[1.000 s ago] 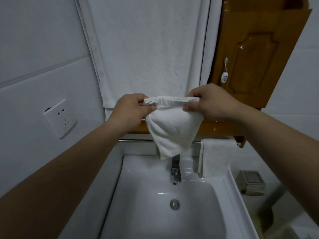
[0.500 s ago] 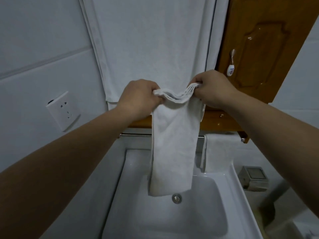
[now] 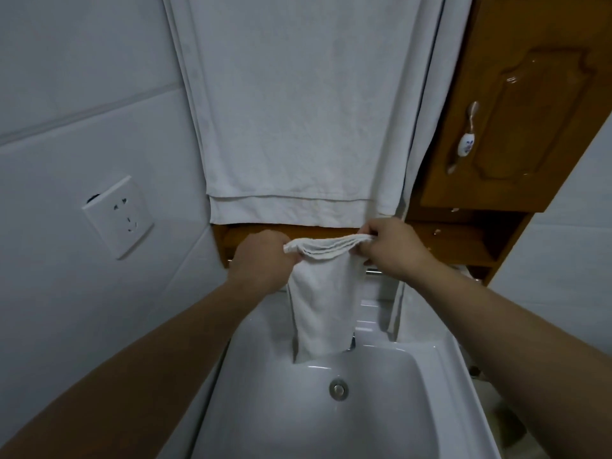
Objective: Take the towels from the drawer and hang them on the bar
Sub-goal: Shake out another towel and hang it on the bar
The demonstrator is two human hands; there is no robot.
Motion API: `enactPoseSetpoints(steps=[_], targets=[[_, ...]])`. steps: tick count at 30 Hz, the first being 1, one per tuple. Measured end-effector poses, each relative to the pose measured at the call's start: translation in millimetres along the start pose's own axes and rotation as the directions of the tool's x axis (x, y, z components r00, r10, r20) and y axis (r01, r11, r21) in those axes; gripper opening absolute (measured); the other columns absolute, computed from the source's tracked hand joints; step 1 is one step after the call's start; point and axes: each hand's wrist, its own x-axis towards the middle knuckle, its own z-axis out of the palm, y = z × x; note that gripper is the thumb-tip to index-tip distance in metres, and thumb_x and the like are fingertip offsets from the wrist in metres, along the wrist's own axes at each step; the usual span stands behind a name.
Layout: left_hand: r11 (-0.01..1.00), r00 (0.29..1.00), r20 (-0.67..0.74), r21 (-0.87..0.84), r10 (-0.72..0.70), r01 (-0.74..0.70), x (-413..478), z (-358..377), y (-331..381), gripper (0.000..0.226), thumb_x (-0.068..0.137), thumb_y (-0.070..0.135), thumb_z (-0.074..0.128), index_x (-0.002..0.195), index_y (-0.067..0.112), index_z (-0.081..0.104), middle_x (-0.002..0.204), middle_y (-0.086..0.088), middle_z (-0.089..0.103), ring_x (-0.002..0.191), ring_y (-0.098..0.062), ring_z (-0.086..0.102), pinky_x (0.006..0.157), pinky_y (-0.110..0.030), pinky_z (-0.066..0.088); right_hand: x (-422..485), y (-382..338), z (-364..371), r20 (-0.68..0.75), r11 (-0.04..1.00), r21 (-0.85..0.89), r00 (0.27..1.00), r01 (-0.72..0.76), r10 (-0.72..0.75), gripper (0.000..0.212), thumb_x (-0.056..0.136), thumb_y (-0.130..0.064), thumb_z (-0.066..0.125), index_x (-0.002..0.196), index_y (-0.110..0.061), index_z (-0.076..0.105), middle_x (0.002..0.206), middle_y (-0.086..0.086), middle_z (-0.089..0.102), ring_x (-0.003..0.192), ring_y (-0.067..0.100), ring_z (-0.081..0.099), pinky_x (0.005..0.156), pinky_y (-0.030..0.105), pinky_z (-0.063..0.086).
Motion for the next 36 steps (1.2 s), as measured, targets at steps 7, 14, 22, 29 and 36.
enactPoseSetpoints(steps=[7, 14, 22, 29, 36], targets=[[0.992, 0.993, 0.046, 0.069, -0.109, 0.105, 4.9, 36.4, -54.0, 0.027, 0.097, 0.040, 0.052, 0.090, 0.020, 0.069, 0.092, -0.001, 0.067, 0.088, -0.024, 0.062, 0.066, -0.027, 0.041, 19.5, 25.1, 61.2, 0.039, 0.993, 0.088, 0.996, -0.082, 0.079, 0.008, 0.094, -0.016, 0.066, 0.092, -0.024, 0.068, 0.093, -0.002, 0.068, 0.085, 0.016, 0.066, 0.081, 0.036, 0.059], [0.973, 0.976, -0.003, 0.069, -0.219, 0.219, -6.7, 79.9, -108.0, 0.022, 0.097, 0.040, 0.054, 0.092, 0.022, 0.066, 0.099, -0.003, 0.069, 0.093, -0.024, 0.064, 0.068, -0.026, 0.035, 33.4, 59.3, 142.7, -0.039, 0.997, 0.069, 0.999, -0.021, 0.023, 0.009, 0.095, -0.020, 0.062, 0.093, -0.029, 0.065, 0.088, -0.011, 0.064, 0.082, 0.008, 0.060, 0.071, 0.028, 0.051], [0.976, 0.971, -0.143, 0.083, -0.189, 0.202, 26.7, 98.1, -144.3, 0.020, 0.096, 0.032, 0.056, 0.084, 0.019, 0.064, 0.087, -0.006, 0.068, 0.081, -0.025, 0.063, 0.062, -0.028, 0.033, 59.4, 69.2, 205.1, -0.232, 0.994, 0.032, 0.968, 0.108, -0.097, 0.005, 0.099, -0.023, 0.057, 0.099, -0.027, 0.061, 0.098, -0.012, 0.055, 0.077, -0.004, 0.051, 0.061, 0.007, 0.034], [0.985, 0.955, -0.285, 0.123, -0.081, 0.121, 67.9, 113.4, -163.4, 0.015, 0.098, 0.025, 0.054, 0.094, 0.014, 0.064, 0.095, -0.013, 0.067, 0.087, -0.034, 0.061, 0.064, -0.029, 0.029, 95.8, 85.8, 242.5, -0.437, 0.963, -0.004, 0.865, 0.270, -0.244, 0.010, 0.091, -0.007, 0.065, 0.096, -0.015, 0.062, 0.099, 0.000, 0.056, 0.073, 0.005, 0.044, 0.063, 0.027, 0.044], [0.992, 0.884, -0.464, 0.127, 0.050, 0.010, 111.0, 142.2, -181.4, 0.003, 0.083, 0.007, 0.068, 0.085, 0.006, 0.067, 0.087, -0.016, 0.064, 0.078, -0.036, 0.057, 0.063, -0.031, 0.032, 123.0, 98.4, 269.2, -0.521, 0.909, -0.098, 0.758, 0.404, -0.393, 0.023, 0.080, 0.008, 0.070, 0.094, -0.007, 0.061, 0.102, 0.009, 0.057, 0.078, 0.004, 0.043, 0.060, 0.026, 0.048]])
